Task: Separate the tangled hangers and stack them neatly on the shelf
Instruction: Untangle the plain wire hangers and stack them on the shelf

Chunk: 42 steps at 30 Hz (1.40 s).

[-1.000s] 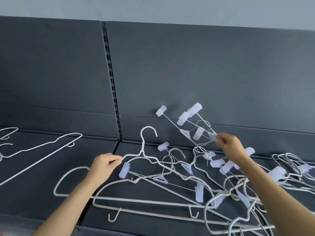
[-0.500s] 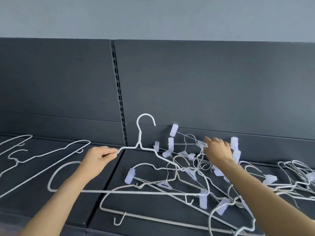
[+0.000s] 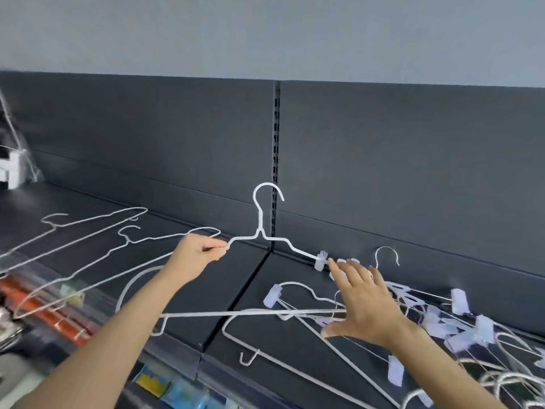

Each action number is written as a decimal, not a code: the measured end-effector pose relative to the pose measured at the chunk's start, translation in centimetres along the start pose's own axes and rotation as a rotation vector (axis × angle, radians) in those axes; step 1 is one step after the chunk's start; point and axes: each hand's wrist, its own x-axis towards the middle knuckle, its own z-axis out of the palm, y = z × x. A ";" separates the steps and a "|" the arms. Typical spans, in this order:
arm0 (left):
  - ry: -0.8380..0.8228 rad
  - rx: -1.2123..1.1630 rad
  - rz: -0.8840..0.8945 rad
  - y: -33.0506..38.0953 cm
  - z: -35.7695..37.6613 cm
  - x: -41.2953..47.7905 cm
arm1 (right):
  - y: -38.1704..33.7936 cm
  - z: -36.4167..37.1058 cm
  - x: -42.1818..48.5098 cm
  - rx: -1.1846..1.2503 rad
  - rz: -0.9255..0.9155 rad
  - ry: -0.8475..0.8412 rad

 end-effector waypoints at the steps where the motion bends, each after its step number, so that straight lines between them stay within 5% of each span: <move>1: 0.007 -0.017 -0.017 -0.3 -0.6 -0.3 | -0.6 0.1 0.3 0.002 -0.007 0.024; 11: 0.170 0.123 -0.032 -6.1 -8.8 -1.3 | -8.7 -1.7 7.1 0.156 -0.144 0.075; 17: -0.252 0.790 -0.088 -12.6 -17.9 -1.1 | -17.5 -1.6 15.4 0.371 -0.256 -0.074; 21: -0.271 0.829 -0.132 -18.1 -22.0 -0.4 | -23.7 -0.9 20.9 0.377 -0.310 -0.133; 27: -0.194 0.535 -0.324 -24.3 -22.0 2.0 | -28.2 1.2 25.1 0.355 -0.161 -0.070; 35: -0.200 0.645 -0.393 -26.5 -18.4 5.8 | -27.6 4.8 22.2 0.543 0.120 -0.212; 42: -0.175 0.673 -0.081 -24.0 -15.1 7.6 | -24.5 5.2 18.3 0.553 0.312 -0.194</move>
